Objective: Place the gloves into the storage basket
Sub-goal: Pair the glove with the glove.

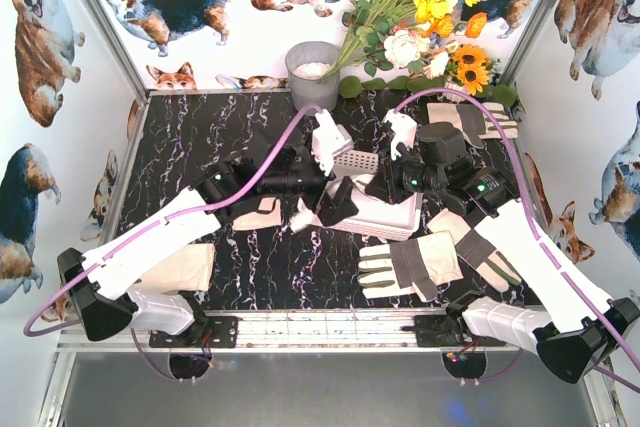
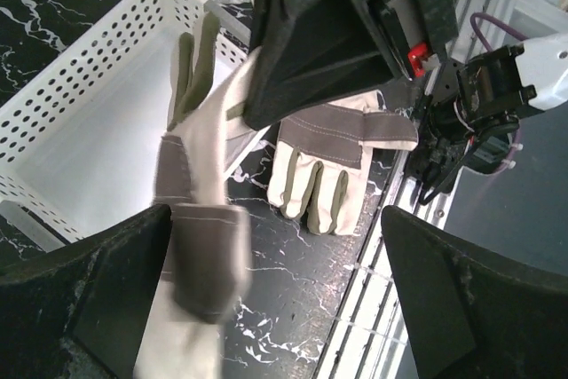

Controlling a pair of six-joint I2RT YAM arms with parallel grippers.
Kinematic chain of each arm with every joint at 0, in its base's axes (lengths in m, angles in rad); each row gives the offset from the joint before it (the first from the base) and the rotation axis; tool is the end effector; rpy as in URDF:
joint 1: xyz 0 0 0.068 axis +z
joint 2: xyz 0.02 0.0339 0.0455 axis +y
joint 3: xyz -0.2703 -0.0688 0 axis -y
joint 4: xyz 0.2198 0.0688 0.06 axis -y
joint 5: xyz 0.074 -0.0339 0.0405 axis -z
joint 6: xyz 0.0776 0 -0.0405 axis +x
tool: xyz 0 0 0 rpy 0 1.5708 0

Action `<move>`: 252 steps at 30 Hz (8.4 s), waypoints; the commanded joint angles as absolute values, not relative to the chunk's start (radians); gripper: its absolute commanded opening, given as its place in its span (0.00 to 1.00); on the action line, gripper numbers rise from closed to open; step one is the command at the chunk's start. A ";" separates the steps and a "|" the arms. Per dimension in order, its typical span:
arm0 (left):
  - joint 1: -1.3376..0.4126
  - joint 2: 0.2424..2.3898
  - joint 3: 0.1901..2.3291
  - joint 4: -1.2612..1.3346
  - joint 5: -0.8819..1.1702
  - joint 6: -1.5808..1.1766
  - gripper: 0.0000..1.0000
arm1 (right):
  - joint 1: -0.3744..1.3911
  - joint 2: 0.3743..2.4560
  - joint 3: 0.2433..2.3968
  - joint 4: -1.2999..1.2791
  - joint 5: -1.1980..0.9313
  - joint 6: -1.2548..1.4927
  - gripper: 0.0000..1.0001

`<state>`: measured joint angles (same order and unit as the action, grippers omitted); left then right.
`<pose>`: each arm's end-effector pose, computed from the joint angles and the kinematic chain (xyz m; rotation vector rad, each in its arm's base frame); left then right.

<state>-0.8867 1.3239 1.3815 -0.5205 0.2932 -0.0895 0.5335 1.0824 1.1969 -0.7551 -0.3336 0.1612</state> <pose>0.1739 -0.2487 0.3819 1.0046 1.8849 -0.8944 0.1789 0.1352 0.3489 -0.6076 2.1917 0.7459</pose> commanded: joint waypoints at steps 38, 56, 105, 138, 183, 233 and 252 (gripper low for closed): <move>-0.934 1.418 1.437 -0.552 -0.126 -0.100 0.00 | 0.517 1.063 1.328 -0.634 -0.214 0.269 0.79; -0.595 1.255 1.278 -0.295 0.177 -0.616 0.00 | 0.361 0.931 1.168 -0.403 -0.361 0.590 0.98; -0.515 1.089 1.180 0.063 0.499 -0.786 0.32 | 0.350 1.049 0.911 0.422 -0.667 0.975 0.00; -0.376 1.091 1.112 -0.366 0.044 -0.589 0.00 | 0.639 1.292 1.195 -0.200 -0.118 0.585 0.00; 0.029 1.513 0.867 -0.100 0.017 -0.473 0.00 | 0.803 2.229 1.797 -0.347 0.071 0.517 0.00; 0.101 1.637 0.899 -0.027 0.217 -0.442 0.32 | 0.770 2.342 1.807 -0.391 0.022 0.594 0.00; 0.102 1.789 0.971 -0.021 0.289 -0.441 0.16 | 0.770 2.350 1.805 -0.399 0.016 0.602 0.00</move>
